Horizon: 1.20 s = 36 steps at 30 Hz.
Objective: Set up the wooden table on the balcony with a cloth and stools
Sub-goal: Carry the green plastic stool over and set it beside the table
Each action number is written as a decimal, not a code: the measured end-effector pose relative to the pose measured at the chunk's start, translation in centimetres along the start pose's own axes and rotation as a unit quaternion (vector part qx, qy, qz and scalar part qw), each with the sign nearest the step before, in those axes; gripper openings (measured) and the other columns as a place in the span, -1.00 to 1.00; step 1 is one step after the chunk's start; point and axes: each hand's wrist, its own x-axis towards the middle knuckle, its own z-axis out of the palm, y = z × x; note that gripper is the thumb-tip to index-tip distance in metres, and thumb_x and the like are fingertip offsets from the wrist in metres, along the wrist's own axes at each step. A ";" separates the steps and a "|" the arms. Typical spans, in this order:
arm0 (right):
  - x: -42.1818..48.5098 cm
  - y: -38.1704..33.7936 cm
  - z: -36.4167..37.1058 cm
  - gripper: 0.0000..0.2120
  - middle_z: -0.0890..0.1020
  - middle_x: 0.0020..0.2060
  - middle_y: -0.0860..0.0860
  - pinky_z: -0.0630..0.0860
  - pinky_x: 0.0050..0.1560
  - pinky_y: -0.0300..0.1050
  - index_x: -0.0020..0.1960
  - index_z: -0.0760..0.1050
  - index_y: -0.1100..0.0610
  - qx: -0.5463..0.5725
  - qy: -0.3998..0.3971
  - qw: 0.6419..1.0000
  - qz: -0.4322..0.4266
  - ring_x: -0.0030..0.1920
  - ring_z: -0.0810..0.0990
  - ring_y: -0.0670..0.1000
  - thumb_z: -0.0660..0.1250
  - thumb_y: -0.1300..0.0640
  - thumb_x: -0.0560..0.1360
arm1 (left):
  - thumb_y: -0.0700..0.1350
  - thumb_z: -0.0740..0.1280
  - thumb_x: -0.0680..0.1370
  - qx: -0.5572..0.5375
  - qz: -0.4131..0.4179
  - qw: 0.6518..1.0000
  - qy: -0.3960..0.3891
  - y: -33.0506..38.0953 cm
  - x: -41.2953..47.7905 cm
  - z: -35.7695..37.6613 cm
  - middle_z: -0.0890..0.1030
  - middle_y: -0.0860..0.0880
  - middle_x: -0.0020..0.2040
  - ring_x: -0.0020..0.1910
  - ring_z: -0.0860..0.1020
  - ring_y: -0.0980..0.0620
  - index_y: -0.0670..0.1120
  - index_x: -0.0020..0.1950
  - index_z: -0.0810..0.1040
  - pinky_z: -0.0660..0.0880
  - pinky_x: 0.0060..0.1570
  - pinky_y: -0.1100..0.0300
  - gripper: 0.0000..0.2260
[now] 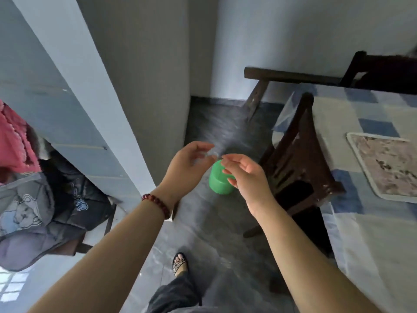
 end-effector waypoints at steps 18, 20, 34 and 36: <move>21.8 -1.2 -2.7 -0.90 0.65 -0.13 -0.02 0.47 -0.03 -0.22 -0.01 0.60 0.10 0.031 0.114 0.991 0.059 -0.07 0.60 -0.07 0.36 0.19 0.48 | 0.17 0.35 0.30 -0.072 -0.006 0.990 -0.121 -3.0 23.7 6.0 0.64 0.16 -0.07 0.01 0.59 0.09 0.34 -0.12 0.57 0.49 0.17 0.04 -0.82; 25.2 -1.5 -2.9 -0.92 0.65 -0.15 -0.03 0.47 -0.06 -0.23 -0.04 0.60 0.08 0.036 0.104 0.992 0.058 -0.07 0.60 -0.07 0.37 0.20 0.48 | 0.16 0.35 0.31 -0.068 -0.007 0.992 -0.109 -2.9 26.6 6.6 0.63 0.16 -0.08 -0.02 0.59 0.12 0.25 -0.10 0.57 0.49 0.14 0.09 -0.81; 43.5 2.4 -6.0 -0.89 0.64 -0.21 -0.05 0.50 0.01 -0.16 -0.13 0.57 0.04 0.074 0.150 0.981 0.094 -0.11 0.60 -0.08 0.36 0.24 0.48 | -0.17 0.37 0.51 -0.039 -0.059 0.993 -0.096 -8.0 41.3 12.2 0.61 0.14 -0.07 -0.08 0.57 0.20 0.14 -0.06 0.54 0.48 0.05 0.24 -0.81; 45.2 4.4 -6.1 -0.88 0.65 -0.18 -0.02 0.50 0.06 -0.10 -0.13 0.58 0.04 0.071 0.153 0.980 0.108 -0.07 0.62 -0.04 0.36 0.25 0.48 | -0.17 0.37 0.51 -0.024 -0.064 0.990 -0.124 -9.9 42.6 12.9 0.61 0.12 -0.03 -0.04 0.58 0.18 0.14 -0.05 0.54 0.48 0.07 0.26 -0.81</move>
